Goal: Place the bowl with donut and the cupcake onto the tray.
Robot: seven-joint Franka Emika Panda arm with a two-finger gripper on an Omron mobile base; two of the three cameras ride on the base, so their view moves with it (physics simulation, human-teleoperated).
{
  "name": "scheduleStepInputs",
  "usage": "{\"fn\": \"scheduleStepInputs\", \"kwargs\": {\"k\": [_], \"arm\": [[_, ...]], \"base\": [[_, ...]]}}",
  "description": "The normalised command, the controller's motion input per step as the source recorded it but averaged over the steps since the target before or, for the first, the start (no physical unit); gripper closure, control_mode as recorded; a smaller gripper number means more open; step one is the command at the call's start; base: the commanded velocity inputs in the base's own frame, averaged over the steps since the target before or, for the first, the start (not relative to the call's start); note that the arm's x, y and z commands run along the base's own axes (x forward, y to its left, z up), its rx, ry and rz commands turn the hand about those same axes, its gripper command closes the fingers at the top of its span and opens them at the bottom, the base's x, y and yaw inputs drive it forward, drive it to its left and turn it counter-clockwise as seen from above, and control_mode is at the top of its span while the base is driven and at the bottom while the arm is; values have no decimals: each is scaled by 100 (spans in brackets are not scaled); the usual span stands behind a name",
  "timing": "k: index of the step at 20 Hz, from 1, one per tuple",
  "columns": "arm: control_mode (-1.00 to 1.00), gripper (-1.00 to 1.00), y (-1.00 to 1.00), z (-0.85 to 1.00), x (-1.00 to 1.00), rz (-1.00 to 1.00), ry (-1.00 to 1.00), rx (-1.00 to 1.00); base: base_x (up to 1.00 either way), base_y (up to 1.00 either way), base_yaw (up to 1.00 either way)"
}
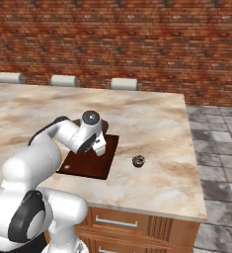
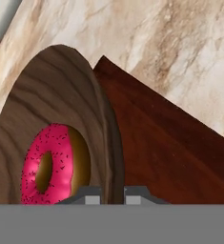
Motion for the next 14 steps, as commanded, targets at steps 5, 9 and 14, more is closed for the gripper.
{"fn": "scheduleStepInputs", "kwargs": {"k": [5,9,14], "arm": [[-100,100,-22,-9,8,0,0,5],[-100,100,-2,-17,15,0,-1,1],[-100,100,0,-11,28,0,0,0]], "base": [[0,0,0],[0,0,0],[0,0,0]]}}
